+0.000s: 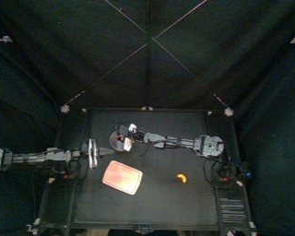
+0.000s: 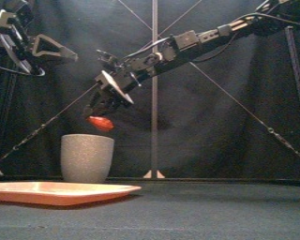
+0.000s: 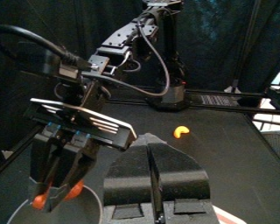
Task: Pick the drumstick then place it in the grey bowl
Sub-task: Drop drumstick in the grey bowl and return to neutral
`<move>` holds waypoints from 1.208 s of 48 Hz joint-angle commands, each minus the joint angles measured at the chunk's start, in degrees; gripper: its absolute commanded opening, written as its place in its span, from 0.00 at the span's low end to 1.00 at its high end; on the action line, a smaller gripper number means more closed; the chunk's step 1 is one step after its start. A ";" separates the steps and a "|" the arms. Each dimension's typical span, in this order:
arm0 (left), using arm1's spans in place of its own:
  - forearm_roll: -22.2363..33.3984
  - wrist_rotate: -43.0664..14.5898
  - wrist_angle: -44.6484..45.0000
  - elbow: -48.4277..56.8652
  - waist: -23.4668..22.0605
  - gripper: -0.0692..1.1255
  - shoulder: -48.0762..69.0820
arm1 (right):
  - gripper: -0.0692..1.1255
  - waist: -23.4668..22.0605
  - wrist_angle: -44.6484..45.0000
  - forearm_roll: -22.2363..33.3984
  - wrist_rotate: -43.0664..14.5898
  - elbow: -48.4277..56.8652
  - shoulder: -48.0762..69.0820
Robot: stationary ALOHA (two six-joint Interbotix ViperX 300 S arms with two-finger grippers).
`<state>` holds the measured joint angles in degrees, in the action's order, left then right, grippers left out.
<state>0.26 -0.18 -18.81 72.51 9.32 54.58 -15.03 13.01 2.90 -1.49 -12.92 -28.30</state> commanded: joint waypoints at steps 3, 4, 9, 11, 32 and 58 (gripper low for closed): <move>-0.35 -0.09 -0.53 -0.44 0.09 0.04 -0.26 | 0.62 -0.35 1.67 -1.93 -0.35 -2.02 0.79; -0.44 -0.09 -0.53 -0.44 0.18 0.04 -0.26 | 0.64 -0.35 1.85 -2.20 -0.35 -2.02 0.70; -0.70 -0.09 -0.53 -0.26 0.18 0.04 -0.26 | 0.73 -0.35 2.02 -3.08 -0.26 -1.76 0.70; -0.62 -0.09 -0.53 -0.18 0.18 0.04 -0.26 | 0.75 -0.35 2.02 -3.34 -0.26 -1.49 0.97; -0.62 -0.09 -0.53 0.00 0.18 0.04 -0.26 | 0.75 0.09 -7.91 -3.43 -0.26 14.77 13.27; -0.62 -0.09 -0.53 0.09 0.53 0.04 -0.26 | 0.75 1.58 -40.61 -3.43 -0.18 52.12 34.01</move>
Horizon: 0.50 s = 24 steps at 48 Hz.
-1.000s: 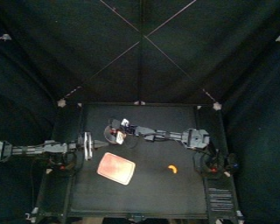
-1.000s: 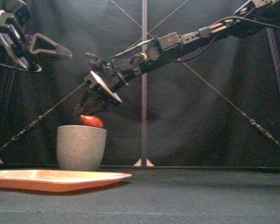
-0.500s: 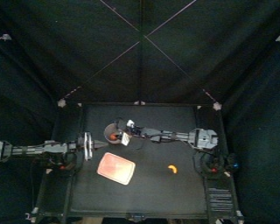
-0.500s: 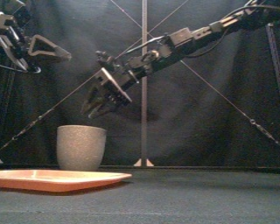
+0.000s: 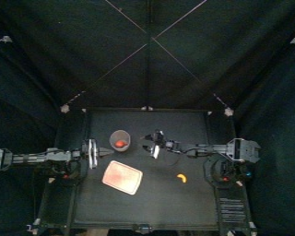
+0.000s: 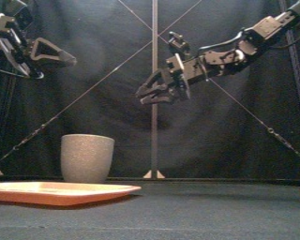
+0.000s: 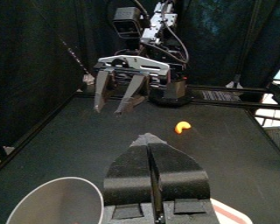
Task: Pick the drumstick then place it in the grey bowl
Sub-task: Drop drumstick in the grey bowl and return to neutral
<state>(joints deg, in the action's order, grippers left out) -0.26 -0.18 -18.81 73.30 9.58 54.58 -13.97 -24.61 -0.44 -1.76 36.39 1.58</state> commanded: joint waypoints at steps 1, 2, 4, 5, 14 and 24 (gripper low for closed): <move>-0.09 -0.09 -0.53 -0.70 0.35 0.04 -0.26 | 0.75 0.70 -3.43 0.09 0.18 3.96 4.83; -0.09 -0.09 -0.53 -0.79 0.35 0.04 -0.26 | 0.75 0.79 -3.60 0.09 0.18 4.66 5.27; -0.09 -0.09 -0.53 -0.79 0.44 0.04 -0.26 | 0.75 0.88 -4.04 -0.09 0.09 6.15 6.24; -0.09 -0.09 -0.53 -0.88 0.53 0.04 -0.26 | 0.75 0.88 -4.22 -0.18 0.09 6.77 6.68; -0.09 -0.09 -0.53 -0.97 1.05 0.04 -0.26 | 0.75 1.05 -4.48 -0.09 0.09 12.13 10.20; 0.00 -0.09 -0.53 -0.97 2.02 0.04 -0.18 | 0.75 1.23 -4.48 0.00 0.18 14.59 12.04</move>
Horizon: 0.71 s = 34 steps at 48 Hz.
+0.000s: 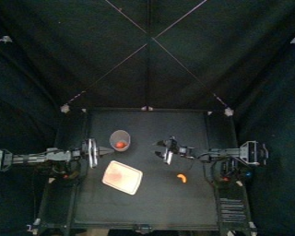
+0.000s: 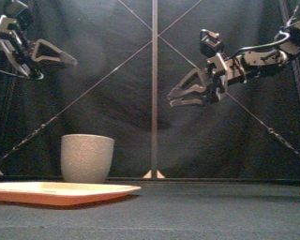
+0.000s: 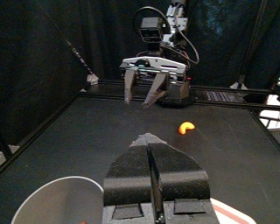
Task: Pick the drumstick then place it in the grey bowl
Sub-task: Drop drumstick in the grey bowl and return to neutral
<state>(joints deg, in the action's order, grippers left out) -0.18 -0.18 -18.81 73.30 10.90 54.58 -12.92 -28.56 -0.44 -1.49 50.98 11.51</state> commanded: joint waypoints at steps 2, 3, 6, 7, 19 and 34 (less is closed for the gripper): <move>-0.09 -0.09 -0.53 -0.79 0.79 0.04 -0.26 | 0.75 0.18 -0.53 0.09 -0.09 0.35 2.20; 0.00 -0.09 -0.53 -0.79 0.88 0.04 -0.26 | 0.75 0.18 -0.44 0.09 -0.18 0.53 2.29; 0.00 -0.09 -0.53 -0.53 0.88 0.04 -0.26 | 0.75 0.44 -0.44 0.00 -0.18 0.88 2.29; 0.00 -0.09 -0.44 -0.44 1.05 0.04 -0.18 | 0.75 0.53 -0.44 0.00 -0.18 0.97 2.29; 0.09 0.00 -0.35 -0.26 1.05 0.04 -0.26 | 0.75 1.14 -0.44 -0.09 -0.18 1.14 2.29; 0.09 0.00 -0.35 -0.26 1.05 0.04 -0.26 | 0.75 1.41 -0.53 -0.18 -0.18 0.79 2.29</move>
<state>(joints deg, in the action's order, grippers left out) -0.09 -0.18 -18.81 73.83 11.78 54.58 -11.60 -28.56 -0.44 -1.76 52.65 12.13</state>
